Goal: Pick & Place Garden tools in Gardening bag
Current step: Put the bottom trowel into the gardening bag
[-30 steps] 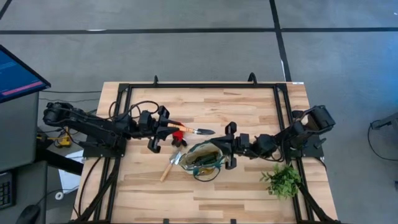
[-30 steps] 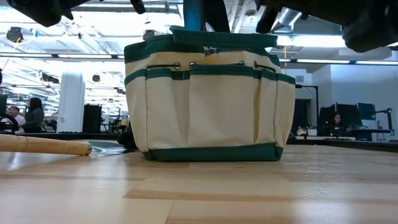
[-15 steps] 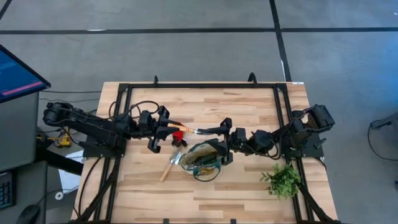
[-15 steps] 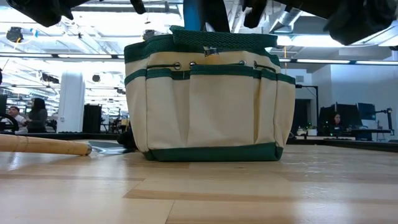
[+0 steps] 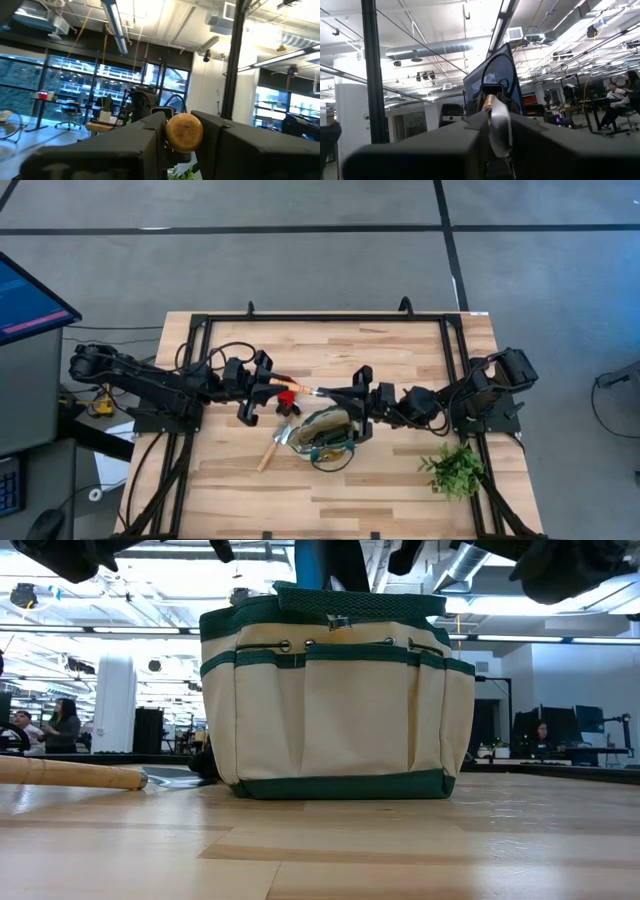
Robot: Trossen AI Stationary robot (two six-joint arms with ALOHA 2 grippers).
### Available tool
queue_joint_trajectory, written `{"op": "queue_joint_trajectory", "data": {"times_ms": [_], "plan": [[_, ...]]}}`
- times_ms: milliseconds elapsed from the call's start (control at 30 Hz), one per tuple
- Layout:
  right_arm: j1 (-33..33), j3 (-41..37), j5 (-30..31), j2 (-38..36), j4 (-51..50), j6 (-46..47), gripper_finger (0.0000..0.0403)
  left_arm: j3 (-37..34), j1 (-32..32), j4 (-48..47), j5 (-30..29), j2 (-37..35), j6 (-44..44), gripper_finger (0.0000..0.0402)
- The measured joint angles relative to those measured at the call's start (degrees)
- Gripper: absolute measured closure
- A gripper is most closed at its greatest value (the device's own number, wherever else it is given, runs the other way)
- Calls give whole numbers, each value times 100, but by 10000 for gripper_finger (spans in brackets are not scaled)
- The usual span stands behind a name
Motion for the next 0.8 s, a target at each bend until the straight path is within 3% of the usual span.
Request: {"op": "queue_joint_trajectory", "data": {"times_ms": [133,300,600,800], "plan": [[2,0,-32,0,-1,-126,393,0,0,6,20,0,7,349],[20,0,-27,-11,-19,-262,399,0,0,-13,49,0,0,344],[101,0,70,-37,-111,-323,402,0,2,8,6,-4,-308,285],[381,0,674,-782,-1694,-317,402,0,2,-38,152,-35,-301,251]]}}
